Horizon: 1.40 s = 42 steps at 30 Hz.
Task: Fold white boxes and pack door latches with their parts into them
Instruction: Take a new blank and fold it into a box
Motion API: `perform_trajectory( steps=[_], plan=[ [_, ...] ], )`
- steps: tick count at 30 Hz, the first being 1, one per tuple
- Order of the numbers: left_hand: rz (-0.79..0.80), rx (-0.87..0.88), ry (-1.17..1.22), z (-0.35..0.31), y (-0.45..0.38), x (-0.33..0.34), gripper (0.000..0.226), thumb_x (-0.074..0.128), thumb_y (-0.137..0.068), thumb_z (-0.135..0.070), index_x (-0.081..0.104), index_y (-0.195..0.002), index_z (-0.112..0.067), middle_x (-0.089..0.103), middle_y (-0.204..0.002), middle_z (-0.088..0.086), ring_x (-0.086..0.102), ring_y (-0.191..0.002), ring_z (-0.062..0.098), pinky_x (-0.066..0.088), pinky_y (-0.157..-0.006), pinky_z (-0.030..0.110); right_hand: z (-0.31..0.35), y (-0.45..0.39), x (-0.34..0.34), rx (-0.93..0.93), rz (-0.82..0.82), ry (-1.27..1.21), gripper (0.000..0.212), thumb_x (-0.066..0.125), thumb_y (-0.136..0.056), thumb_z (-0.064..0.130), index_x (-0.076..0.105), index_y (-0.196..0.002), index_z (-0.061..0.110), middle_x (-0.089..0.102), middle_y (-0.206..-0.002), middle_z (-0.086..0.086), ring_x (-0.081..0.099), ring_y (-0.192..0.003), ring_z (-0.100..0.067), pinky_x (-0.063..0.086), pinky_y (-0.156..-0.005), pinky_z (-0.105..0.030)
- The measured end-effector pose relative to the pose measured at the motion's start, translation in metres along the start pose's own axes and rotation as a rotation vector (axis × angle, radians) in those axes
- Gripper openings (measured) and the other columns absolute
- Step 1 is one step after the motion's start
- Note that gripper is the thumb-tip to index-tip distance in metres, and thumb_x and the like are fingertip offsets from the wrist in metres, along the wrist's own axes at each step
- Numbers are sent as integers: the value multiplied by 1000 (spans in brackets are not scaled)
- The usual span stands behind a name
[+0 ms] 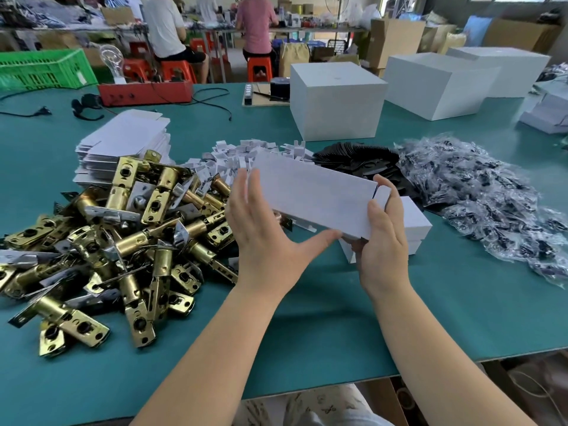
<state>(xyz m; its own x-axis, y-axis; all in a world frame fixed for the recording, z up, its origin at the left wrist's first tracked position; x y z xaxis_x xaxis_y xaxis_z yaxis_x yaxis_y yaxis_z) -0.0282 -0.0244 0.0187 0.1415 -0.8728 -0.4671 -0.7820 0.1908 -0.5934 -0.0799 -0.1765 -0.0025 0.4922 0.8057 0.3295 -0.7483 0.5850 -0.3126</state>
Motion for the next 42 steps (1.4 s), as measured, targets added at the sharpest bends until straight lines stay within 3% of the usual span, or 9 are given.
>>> perform_trajectory(
  steps=[5, 8, 11, 16, 20, 26, 30, 37, 42],
  plan=[
    [-79, -514, 679, 34, -8, -2, 87, 73, -75, -52, 39, -145, -13, 50, -142, 4, 50, -129, 17, 47, -104, 36, -4, -2, -4, 57, -27, 3, 35, 39, -88, 23, 53, -112, 44, 64, -95, 20, 62, -84, 1, 51, -60, -20],
    [-13, -659, 983, 47, -14, 4, 24, 69, -88, -27, 66, -110, -17, 75, -101, -6, 70, -96, 9, 56, -80, 24, -6, -4, -4, 95, -26, 0, 34, 39, -87, 25, 53, -116, 36, 65, -96, 17, 62, -84, -2, 53, -62, -24],
    [99, -719, 1190, 45, -16, 6, 11, 69, -83, -30, 75, -87, -22, 75, -84, -6, 71, -78, 10, 58, -66, 28, -10, -5, -1, 165, -17, 17, 36, 39, -86, 27, 54, -119, 25, 64, -110, 0, 63, -92, -15, 56, -61, -37],
    [193, -417, 808, 37, -20, -1, 15, 63, -80, -44, 77, -79, -41, 72, -87, -8, 64, -76, 10, 55, -60, 21, -10, -5, -2, 143, -32, 58, 25, 37, -93, 27, 57, -105, 37, 67, -94, 14, 65, -82, -7, 54, -51, -31],
    [242, -477, 864, 38, -17, 2, 21, 68, -74, -38, 71, -94, -34, 72, -81, -20, 67, -75, 0, 53, -54, 20, -13, -2, 2, 148, -18, 89, 27, 34, -91, 45, 60, -92, 52, 66, -86, 18, 65, -75, -9, 54, -49, -32],
    [321, -515, 852, 46, -17, 4, 31, 71, -73, -40, 66, -99, -24, 73, -82, -12, 67, -65, 13, 54, -56, 25, -14, -4, -2, 160, -13, 135, 27, 31, -102, 37, 57, -106, 45, 65, -92, 20, 65, -77, -2, 55, -50, -31],
    [258, -549, 954, 51, -20, 6, 19, 70, -76, -34, 71, -93, -26, 73, -86, -5, 67, -77, 19, 52, -54, 35, -14, -3, 1, 178, 24, 143, 28, 30, -103, 35, 56, -111, 39, 68, -89, 17, 68, -69, -13, 55, -49, -31],
    [311, -482, 906, 45, -16, 10, 18, 68, -78, -35, 69, -96, -32, 74, -88, -17, 70, -78, 4, 55, -58, 22, -9, 0, 3, 131, 22, 158, 29, 25, -102, 46, 50, -115, 52, 65, -100, 10, 69, -66, -21, 55, -50, -30],
    [271, -480, 878, 45, -15, 8, 11, 66, -92, -22, 70, -92, -32, 73, -85, -20, 69, -76, 1, 54, -57, 19, -13, 4, 11, 192, 183, 224, 50, 36, -90, 56, 21, -137, 56, 58, -125, 4, 71, -70, -28, 55, -56, -30]
  ],
)
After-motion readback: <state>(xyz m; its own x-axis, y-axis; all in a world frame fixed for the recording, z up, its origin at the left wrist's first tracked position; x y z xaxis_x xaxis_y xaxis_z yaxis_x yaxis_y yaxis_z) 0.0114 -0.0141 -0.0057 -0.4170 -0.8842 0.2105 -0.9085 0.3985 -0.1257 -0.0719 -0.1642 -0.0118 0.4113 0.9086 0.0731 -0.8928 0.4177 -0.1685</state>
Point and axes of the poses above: each hand's wrist, its own y-axis away from the middle knuckle, its own x-axis out of the palm, z = x × y, the point moved 5 cm from there along -y, towards the middle knuckle
